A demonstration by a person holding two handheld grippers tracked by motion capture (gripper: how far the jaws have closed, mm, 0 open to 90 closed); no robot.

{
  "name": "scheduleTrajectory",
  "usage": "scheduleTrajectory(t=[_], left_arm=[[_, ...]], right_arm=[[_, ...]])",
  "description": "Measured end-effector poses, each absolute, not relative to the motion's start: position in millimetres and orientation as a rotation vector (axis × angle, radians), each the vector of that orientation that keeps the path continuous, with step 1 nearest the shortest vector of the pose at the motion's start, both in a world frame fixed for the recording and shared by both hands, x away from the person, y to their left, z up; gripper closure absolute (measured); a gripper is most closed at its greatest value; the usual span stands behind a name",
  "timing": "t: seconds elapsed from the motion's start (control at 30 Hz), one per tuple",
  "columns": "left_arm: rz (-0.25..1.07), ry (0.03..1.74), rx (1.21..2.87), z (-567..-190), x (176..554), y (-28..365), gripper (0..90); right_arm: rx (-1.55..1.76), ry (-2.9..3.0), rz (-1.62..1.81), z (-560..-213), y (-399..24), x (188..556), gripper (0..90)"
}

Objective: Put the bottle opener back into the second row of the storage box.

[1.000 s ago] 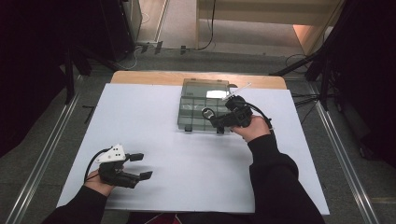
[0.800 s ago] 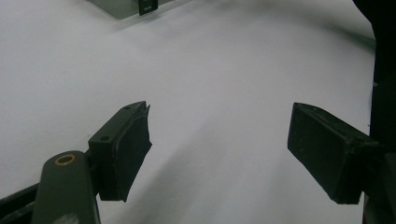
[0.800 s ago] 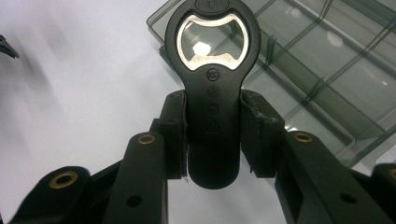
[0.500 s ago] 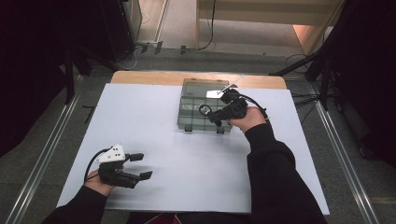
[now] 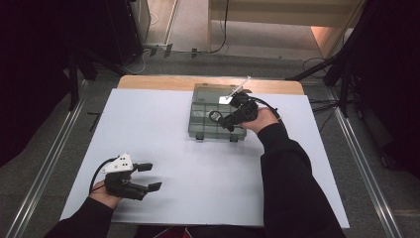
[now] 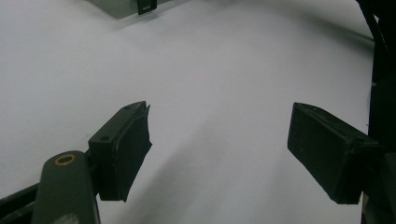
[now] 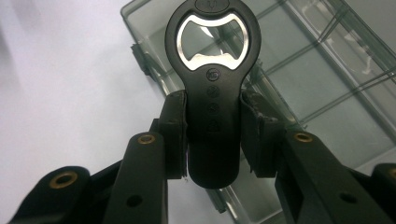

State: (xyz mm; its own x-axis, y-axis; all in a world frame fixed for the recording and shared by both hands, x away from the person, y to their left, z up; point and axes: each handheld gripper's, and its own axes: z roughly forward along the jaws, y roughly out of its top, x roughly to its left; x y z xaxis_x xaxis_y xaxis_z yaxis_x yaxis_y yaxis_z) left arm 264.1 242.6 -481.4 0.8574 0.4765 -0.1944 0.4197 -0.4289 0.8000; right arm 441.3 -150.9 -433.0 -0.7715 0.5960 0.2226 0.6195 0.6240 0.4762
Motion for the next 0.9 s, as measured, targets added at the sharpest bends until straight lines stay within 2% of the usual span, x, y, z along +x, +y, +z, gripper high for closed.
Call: scheduleTrajectory(t=[0.9], left_arm=[[0.070,0.649,2.076,-481.0,263.8,243.1,21.1]], right_arm=[[-0.909,-2.867,-0.779,-454.2,-129.4,451.1,64.8]])
